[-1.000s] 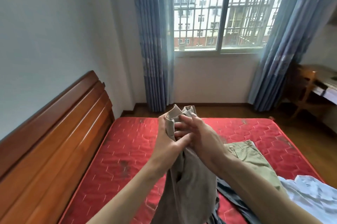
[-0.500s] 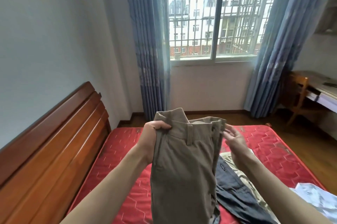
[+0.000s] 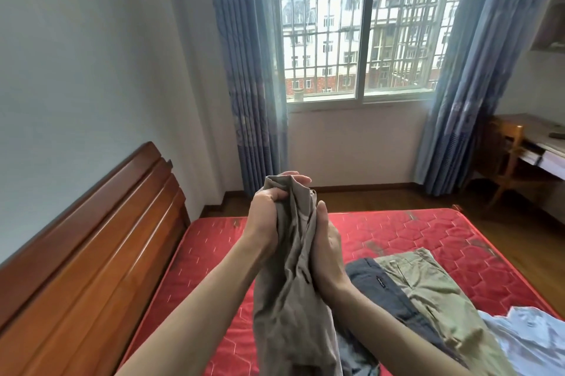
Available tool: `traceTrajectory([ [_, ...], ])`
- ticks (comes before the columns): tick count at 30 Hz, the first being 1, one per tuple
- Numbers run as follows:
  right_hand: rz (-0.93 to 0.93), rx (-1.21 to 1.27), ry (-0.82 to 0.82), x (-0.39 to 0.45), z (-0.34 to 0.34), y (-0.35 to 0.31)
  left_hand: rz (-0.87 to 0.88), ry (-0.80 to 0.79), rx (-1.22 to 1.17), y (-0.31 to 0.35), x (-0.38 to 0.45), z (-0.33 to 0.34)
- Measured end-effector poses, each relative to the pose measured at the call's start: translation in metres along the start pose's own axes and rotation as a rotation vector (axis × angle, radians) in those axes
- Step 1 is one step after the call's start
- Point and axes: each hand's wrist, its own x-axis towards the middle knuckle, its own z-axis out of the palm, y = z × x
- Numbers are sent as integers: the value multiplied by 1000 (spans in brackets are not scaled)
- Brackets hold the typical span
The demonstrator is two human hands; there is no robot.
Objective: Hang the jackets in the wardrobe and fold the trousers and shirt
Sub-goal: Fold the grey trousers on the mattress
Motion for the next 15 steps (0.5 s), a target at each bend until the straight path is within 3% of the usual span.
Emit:
traceTrajectory([
  [6,-296,-88,186,3,-18,-14,21,81,6,11,3,-10],
  [9,-384,-124,174,12,-38,-20,58,138,69,17,4,-19],
  [15,-572,-305,130,27,-72,-27,137,78,170,23,3,-30],
])
